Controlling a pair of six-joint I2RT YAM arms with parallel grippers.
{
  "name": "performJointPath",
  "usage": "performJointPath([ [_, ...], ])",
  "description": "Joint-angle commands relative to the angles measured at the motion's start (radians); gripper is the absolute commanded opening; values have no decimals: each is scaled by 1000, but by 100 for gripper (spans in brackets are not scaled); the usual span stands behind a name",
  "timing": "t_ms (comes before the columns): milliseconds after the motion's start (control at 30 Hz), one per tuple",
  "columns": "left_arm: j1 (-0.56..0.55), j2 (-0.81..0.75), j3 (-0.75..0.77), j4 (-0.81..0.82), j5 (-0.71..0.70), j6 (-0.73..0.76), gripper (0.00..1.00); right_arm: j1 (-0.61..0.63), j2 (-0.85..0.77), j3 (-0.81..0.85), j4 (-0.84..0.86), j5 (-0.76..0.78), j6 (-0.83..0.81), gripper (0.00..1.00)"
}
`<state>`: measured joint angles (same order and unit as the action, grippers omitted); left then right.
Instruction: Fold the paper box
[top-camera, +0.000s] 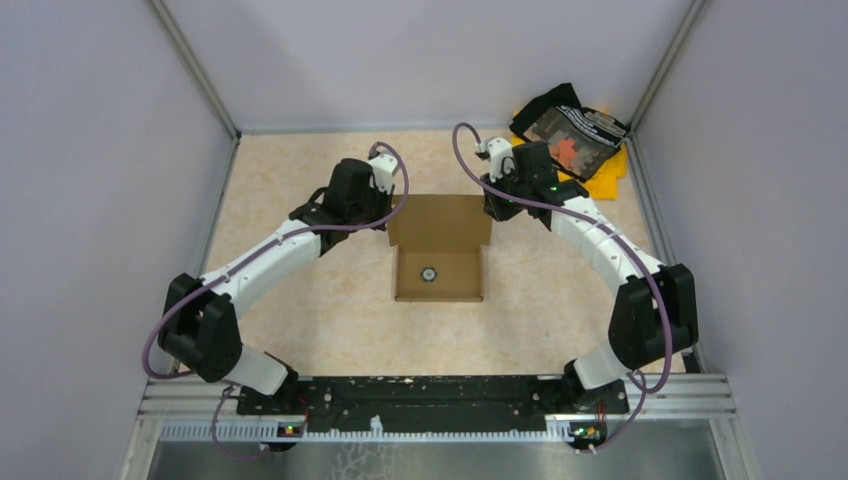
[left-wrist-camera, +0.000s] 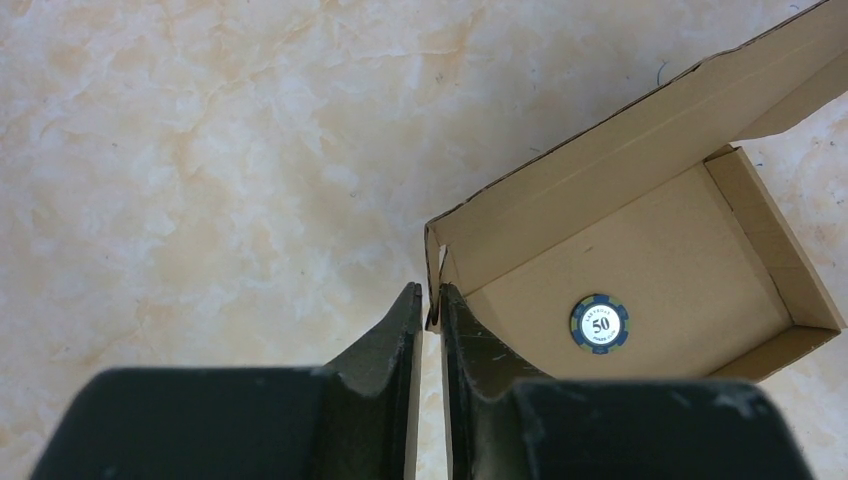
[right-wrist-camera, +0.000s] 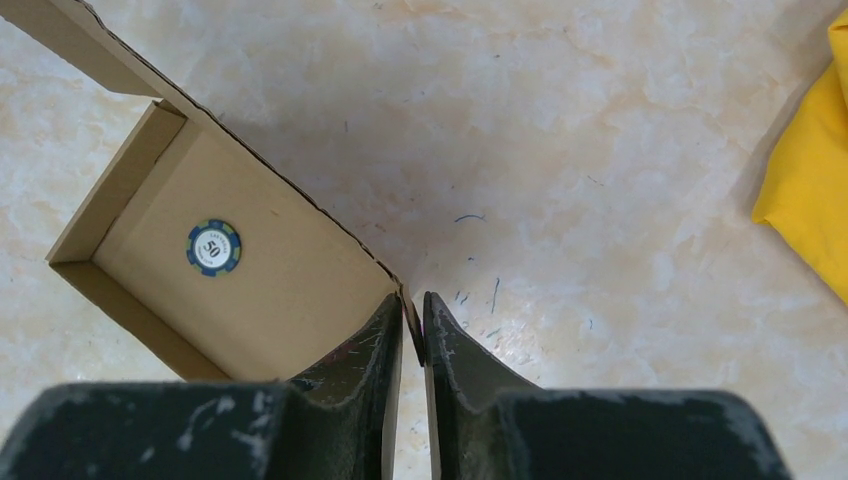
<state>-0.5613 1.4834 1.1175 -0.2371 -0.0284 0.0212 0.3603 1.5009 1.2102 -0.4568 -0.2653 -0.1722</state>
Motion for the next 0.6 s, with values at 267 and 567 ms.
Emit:
performJointPath([
  [267, -9, 18, 23, -1, 13, -3, 15, 17, -3, 8, 18, 7, -1, 10],
  [567, -16, 38, 50, 2, 14, 5, 15, 21, 0, 18, 11, 12, -6, 9],
])
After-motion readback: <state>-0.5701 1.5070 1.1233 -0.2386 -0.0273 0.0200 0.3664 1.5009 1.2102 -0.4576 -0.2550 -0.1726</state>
